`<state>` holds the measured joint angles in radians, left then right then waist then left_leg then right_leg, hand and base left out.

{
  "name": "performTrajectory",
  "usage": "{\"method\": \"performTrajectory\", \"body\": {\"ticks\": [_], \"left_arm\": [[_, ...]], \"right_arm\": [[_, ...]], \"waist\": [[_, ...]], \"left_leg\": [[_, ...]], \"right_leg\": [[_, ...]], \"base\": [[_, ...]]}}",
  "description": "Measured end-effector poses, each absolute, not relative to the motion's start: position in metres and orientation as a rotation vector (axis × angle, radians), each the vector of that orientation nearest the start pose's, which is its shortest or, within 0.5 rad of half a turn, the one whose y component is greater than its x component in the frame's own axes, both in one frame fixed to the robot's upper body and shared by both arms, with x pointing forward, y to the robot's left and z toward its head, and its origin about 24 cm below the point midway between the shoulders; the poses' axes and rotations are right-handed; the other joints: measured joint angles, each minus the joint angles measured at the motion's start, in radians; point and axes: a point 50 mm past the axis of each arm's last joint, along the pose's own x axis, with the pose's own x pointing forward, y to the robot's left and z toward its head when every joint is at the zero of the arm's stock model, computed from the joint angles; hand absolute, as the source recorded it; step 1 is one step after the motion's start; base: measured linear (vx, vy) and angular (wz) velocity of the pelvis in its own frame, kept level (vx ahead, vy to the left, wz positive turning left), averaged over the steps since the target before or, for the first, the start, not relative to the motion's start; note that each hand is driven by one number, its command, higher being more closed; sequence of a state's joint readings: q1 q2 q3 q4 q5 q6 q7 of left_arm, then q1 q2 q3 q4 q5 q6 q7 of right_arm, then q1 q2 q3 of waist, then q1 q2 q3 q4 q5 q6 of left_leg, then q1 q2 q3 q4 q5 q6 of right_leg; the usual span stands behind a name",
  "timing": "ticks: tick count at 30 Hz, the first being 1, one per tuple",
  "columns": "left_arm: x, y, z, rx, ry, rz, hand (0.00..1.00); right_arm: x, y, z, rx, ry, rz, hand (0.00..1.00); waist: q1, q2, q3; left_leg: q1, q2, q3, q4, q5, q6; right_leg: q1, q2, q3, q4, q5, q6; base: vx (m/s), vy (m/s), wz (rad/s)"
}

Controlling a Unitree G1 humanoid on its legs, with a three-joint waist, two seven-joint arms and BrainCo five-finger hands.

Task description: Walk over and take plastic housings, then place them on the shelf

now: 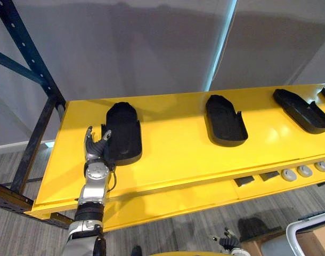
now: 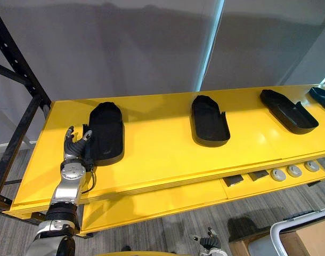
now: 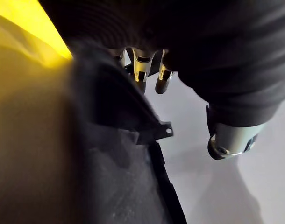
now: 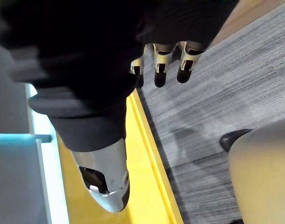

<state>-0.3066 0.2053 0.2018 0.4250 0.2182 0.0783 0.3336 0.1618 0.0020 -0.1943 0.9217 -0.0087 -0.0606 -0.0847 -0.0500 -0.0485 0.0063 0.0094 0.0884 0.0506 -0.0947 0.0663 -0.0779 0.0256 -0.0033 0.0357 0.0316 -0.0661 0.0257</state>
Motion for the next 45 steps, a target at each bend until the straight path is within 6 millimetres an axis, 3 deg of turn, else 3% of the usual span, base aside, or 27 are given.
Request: {"method": "performTrajectory", "body": {"ticks": [2, 6, 8, 10, 11, 17, 23, 28, 34, 39, 45], "left_arm": [[0.301, 0.244, 0.05, 0.38, 0.087, 0.51, 0.0], [0.29, 0.23, 0.094, 0.399, -0.156, 0.507, 0.0], [0.272, 0.213, 0.113, 0.398, -0.31, 0.482, 0.0], [0.25, 0.196, 0.113, 0.392, -0.361, 0.435, 0.0], [0.245, 0.191, 0.11, 0.392, -0.362, 0.418, 1.0], [0.207, 0.161, 0.09, 0.361, -0.309, 0.31, 1.0], [0.196, 0.145, 0.078, 0.326, -0.262, 0.204, 1.0], [0.197, 0.137, 0.062, 0.321, -0.189, 0.15, 1.0], [0.207, 0.135, 0.023, 0.379, -0.02, 0.099, 1.0], [0.218, 0.136, 0.005, 0.426, 0.058, 0.081, 1.0], [0.232, 0.145, 0.002, 0.462, 0.073, 0.112, 1.0]], "right_arm": [[0.09, -0.187, -0.156, 0.042, 1.018, -0.305, 0.0], [0.088, -0.187, -0.157, 0.049, 1.02, -0.312, 0.0], [0.087, -0.187, -0.157, 0.058, 1.021, -0.321, 0.0], [0.086, -0.187, -0.158, 0.059, 1.02, -0.324, 0.0], [0.086, -0.187, -0.158, 0.06, 1.018, -0.326, 0.0], [0.083, -0.185, -0.158, 0.062, 1.016, -0.326, 0.0], [0.082, -0.182, -0.156, 0.059, 1.001, -0.329, 0.0], [0.083, -0.18, -0.156, 0.052, 0.999, -0.315, 0.0], [0.084, -0.179, -0.155, 0.054, 0.988, -0.316, 0.0], [0.083, -0.179, -0.155, 0.053, 0.991, -0.317, 0.0], [0.082, -0.182, -0.155, 0.049, 0.998, -0.325, 0.0]], "waist": [[0.004, 0.0, 0.0], [0.01, 0.0, 0.001], [0.012, 0.0, 0.001], [0.018, 0.001, 0.002], [0.02, 0.001, 0.002], [0.05, 0.006, 0.007], [0.067, 0.007, 0.009], [0.066, 0.005, 0.008], [0.066, 0.005, 0.005], [0.063, 0.01, 0.001], [0.058, 0.014, -0.006]], "left_leg": [[0.001, 0.0, -0.006, 0.0, 0.0, 0.0], [0.0, -0.001, -0.013, 0.0, 0.0, 0.0], [-0.004, -0.001, -0.02, 0.0, 0.0, 0.0], [-0.005, -0.001, -0.023, 0.002, 0.0, 0.0], [-0.007, -0.001, -0.024, 0.008, -0.002, 0.002], [-0.065, 0.0, -0.033, 0.113, -0.063, 0.005], [-0.11, 0.002, -0.045, 0.209, -0.118, 0.008], [-0.133, 0.0, -0.044, 0.254, -0.14, 0.014], [-0.1, -0.002, -0.034, 0.226, -0.132, 0.016], [-0.046, -0.004, -0.022, 0.126, -0.077, 0.012], [-0.015, -0.005, -0.022, 0.042, -0.027, 0.008]], "right_leg": [[0.006, 0.0, -0.005, 0.0, 0.0, 0.0], [0.007, 0.0, -0.007, 0.001, -0.001, 0.0], [0.007, 0.0, -0.008, 0.004, -0.004, 0.002], [0.006, 0.0, -0.008, 0.009, -0.009, 0.007], [0.006, 0.0, -0.008, 0.011, -0.012, 0.011], [0.009, -0.001, -0.013, 0.018, -0.021, 0.02], [0.021, -0.002, -0.039, 0.022, -0.035, 0.026], [0.021, -0.005, -0.039, 0.024, -0.035, 0.025], [0.021, -0.022, -0.03, 0.035, -0.038, 0.03], [0.018, -0.023, -0.016, 0.034, -0.038, 0.03], [0.004, -0.015, -0.009, 0.034, -0.034, 0.024]], "base": [[0.01, -0.005, 0.08], [-0.01, -0.001, 0.05], [-0.01, -0.001, 0.05], [-0.01, -0.005, 0.05], [-0.01, -0.005, 0.05], [-0.02, -0.002, 0.05], [-0.01, -0.006, 0.13], [0.02, 0.009, 0.0], [0.04, 0.013, -0.06], [0.02, -0.007, -0.07], [-0.01, -0.012, -0.03]]}}
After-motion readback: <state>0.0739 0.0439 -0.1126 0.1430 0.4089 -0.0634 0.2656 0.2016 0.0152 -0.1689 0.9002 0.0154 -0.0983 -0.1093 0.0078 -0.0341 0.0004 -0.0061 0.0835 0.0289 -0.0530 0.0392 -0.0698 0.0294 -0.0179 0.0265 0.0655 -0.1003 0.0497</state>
